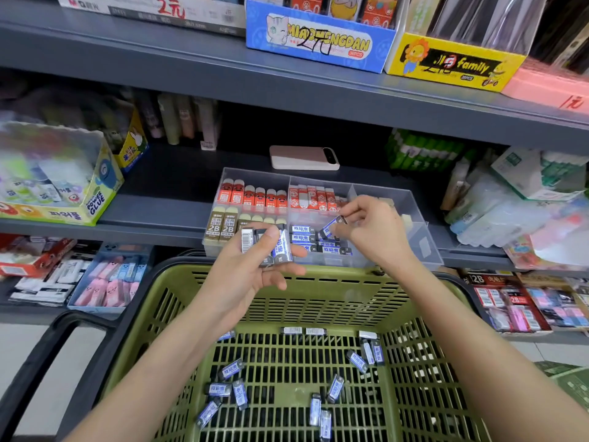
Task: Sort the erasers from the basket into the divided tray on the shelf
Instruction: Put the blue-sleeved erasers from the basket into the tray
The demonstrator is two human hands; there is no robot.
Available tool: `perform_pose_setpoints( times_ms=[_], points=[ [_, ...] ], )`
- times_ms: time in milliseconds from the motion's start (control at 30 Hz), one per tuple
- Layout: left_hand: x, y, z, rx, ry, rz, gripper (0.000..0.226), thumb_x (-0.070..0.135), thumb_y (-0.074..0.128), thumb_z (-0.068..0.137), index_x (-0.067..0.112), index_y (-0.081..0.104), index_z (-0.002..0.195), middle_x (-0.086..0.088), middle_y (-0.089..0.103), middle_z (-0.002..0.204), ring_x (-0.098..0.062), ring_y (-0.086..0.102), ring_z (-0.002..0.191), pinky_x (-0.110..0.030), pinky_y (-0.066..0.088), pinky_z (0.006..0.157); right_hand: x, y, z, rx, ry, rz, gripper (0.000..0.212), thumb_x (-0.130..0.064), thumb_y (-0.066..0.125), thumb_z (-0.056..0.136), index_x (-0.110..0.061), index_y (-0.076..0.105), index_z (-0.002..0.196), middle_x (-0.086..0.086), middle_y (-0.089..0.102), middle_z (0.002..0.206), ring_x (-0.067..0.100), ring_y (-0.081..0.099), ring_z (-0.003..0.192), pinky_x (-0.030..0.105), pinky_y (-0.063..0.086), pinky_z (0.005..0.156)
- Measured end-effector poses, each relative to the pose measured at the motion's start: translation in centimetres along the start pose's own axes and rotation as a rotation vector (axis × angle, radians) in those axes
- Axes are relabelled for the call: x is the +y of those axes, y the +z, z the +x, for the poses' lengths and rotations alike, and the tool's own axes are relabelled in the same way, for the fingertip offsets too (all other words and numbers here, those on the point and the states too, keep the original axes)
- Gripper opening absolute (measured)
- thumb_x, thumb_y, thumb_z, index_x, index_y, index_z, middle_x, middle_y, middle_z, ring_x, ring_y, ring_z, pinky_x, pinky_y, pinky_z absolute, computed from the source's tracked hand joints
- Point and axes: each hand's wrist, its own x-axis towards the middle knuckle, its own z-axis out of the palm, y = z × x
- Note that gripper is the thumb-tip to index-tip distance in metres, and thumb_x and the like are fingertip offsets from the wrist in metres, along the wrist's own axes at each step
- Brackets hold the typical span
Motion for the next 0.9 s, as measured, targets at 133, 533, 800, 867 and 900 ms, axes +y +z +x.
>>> perform_pose_setpoints(
  times_ms=[133, 533, 800, 867, 900],
  points=[
    [-0.1, 0.0, 0.0, -0.001, 0.006, 0.015, 0.043, 0.029, 0.055, 0.085, 0.003, 0.046, 0.119, -0.019, 0.072, 0.091, -0.024, 0.069, 0.066, -0.021, 0.05, 0.046, 0.2, 0.4, -0.3, 0.063, -0.145, -0.151, 0.024, -0.036, 0.081, 0.065, -0.029, 0.058, 0.07, -0.014, 0.058, 0.07, 0.007, 0.051, 0.071, 0.025, 0.03, 0.069],
    [-0.2, 0.3, -0.2, 0.043, -0.023, 0.069, 0.04, 0.04, 0.06, 0.076, 0.012, 0.054, 0.104, -0.015, 0.073, 0.085, -0.015, 0.065, 0.057, -0.017, 0.04, 0.04, 0.5, -0.2, 0.2, -0.022, -0.417, -0.905, 0.032, -0.039, 0.043, 0.091, -0.026, 0.072, 0.092, -0.005, 0.064, 0.095, 0.019, 0.042, 0.091, 0.031, 0.02, 0.074],
    [-0.5, 0.8, -0.3, 0.054, 0.047, 0.05, 0.037, 0.037, 0.059, 0.077, 0.008, 0.054, 0.099, -0.007, 0.073, 0.081, -0.016, 0.066, 0.057, -0.018, 0.041, 0.038, -5.2, -1.0, -5.5, -0.286, -0.267, 0.306, 0.009, -0.038, 0.067, 0.081, -0.034, 0.069, 0.072, -0.019, 0.067, 0.074, 0.01, 0.055, 0.069, 0.025, 0.044, 0.067],
    [-0.6, 0.9, -0.4, 0.045, 0.054, 0.048, 0.037, 0.036, 0.059, 0.077, 0.007, 0.052, 0.098, -0.005, 0.073, 0.083, -0.02, 0.069, 0.062, -0.02, 0.045, 0.04, -5.4, -0.3, -6.3, -0.24, -0.217, 0.355, 0.007, -0.03, 0.072, 0.078, -0.032, 0.068, 0.073, -0.019, 0.063, 0.07, 0.0, 0.051, 0.066, 0.02, 0.043, 0.063],
    [-0.6, 1.0, -0.4, 0.037, 0.052, 0.048, 0.037, 0.036, 0.058, 0.077, 0.006, 0.05, 0.099, -0.006, 0.074, 0.084, -0.023, 0.07, 0.065, -0.021, 0.047, 0.041, -5.3, -0.1, -6.3, -0.227, -0.196, 0.403, 0.009, -0.024, 0.072, 0.079, -0.03, 0.067, 0.074, -0.017, 0.063, 0.071, -0.002, 0.052, 0.067, 0.016, 0.042, 0.064]
  ],
)
